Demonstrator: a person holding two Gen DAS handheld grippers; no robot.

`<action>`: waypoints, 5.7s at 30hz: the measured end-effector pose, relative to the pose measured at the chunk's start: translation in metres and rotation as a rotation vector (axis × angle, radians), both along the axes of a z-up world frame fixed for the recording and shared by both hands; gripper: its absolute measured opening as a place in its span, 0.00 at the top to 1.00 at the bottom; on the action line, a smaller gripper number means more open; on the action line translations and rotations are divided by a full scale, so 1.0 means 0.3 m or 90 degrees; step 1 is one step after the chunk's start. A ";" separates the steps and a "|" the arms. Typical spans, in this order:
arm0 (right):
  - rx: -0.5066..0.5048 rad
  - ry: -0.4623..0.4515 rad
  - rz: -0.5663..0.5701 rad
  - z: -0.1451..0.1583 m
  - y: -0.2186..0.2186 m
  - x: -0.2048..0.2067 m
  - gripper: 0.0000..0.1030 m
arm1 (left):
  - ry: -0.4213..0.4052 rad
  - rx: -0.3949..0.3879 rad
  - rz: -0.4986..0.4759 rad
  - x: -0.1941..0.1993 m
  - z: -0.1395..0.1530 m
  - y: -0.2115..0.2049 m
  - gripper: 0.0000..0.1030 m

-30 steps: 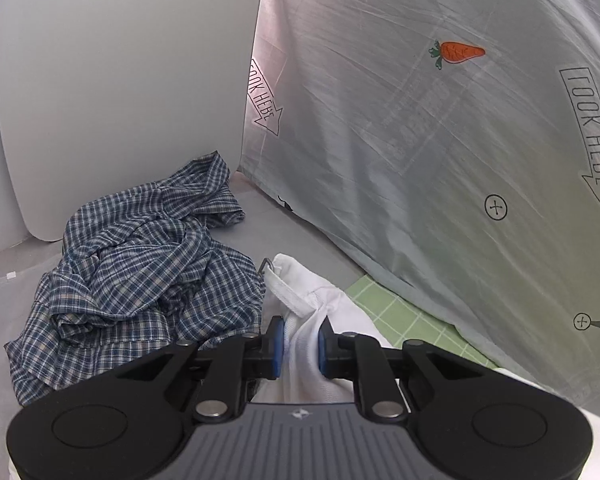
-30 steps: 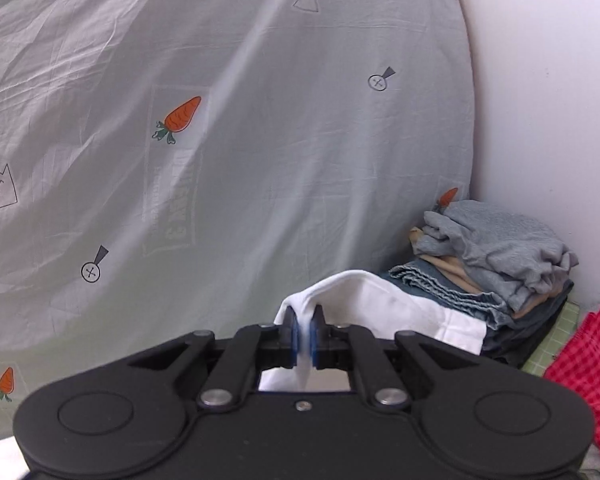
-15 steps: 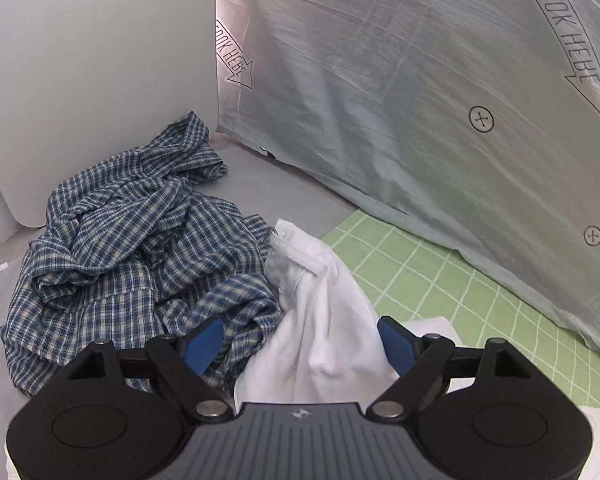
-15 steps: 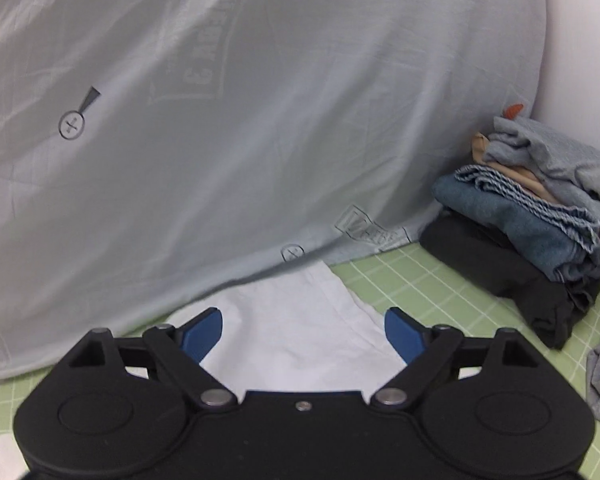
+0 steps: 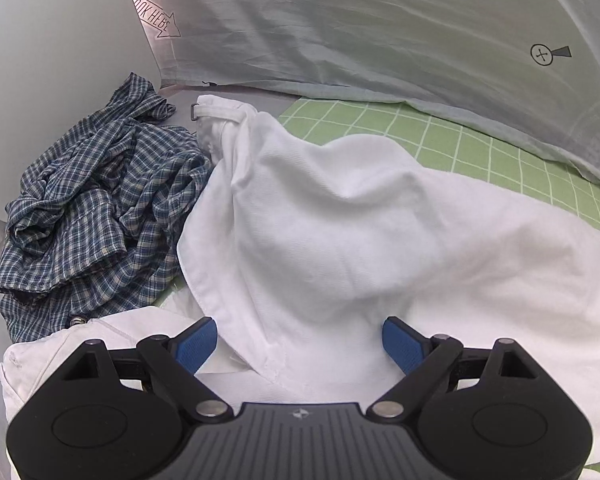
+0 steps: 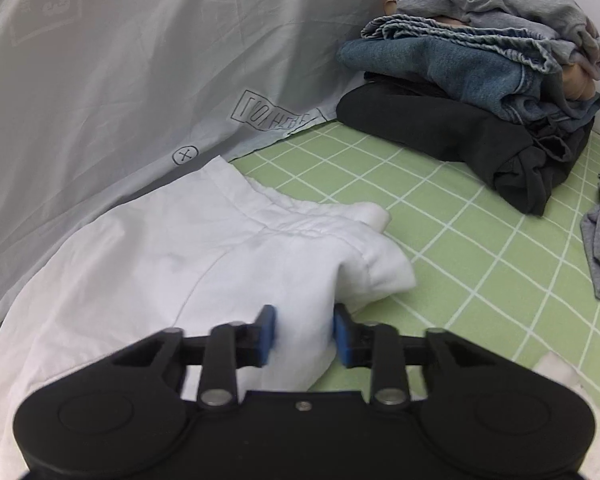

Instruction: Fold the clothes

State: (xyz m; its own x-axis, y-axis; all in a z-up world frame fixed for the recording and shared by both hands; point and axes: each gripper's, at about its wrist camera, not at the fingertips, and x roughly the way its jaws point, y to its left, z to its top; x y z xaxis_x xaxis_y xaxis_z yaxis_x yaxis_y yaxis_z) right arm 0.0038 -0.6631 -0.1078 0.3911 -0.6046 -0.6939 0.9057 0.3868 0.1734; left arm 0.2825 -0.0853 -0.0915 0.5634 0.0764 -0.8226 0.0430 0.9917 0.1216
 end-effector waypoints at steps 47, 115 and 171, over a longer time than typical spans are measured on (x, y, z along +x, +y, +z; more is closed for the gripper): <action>-0.034 0.109 0.328 -0.048 0.327 0.562 0.00 | -0.053 -0.044 0.043 0.432 -0.108 -0.131 0.00; -0.029 0.113 0.004 -0.028 0.002 -0.368 0.22 | -0.024 -0.068 -0.110 -0.224 0.095 -0.033 0.00; 0.022 0.127 0.128 -0.055 0.972 -0.654 0.00 | -0.029 -0.287 0.142 -0.538 -0.051 0.869 0.74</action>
State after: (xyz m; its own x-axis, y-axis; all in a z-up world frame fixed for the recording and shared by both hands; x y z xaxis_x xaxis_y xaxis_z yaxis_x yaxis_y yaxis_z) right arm -0.1925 -0.3716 -0.1242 0.3550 -0.5034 -0.7878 0.8287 0.5595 0.0159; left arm 0.1210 0.1755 -0.1069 0.6101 -0.1573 -0.7766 -0.1720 0.9304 -0.3237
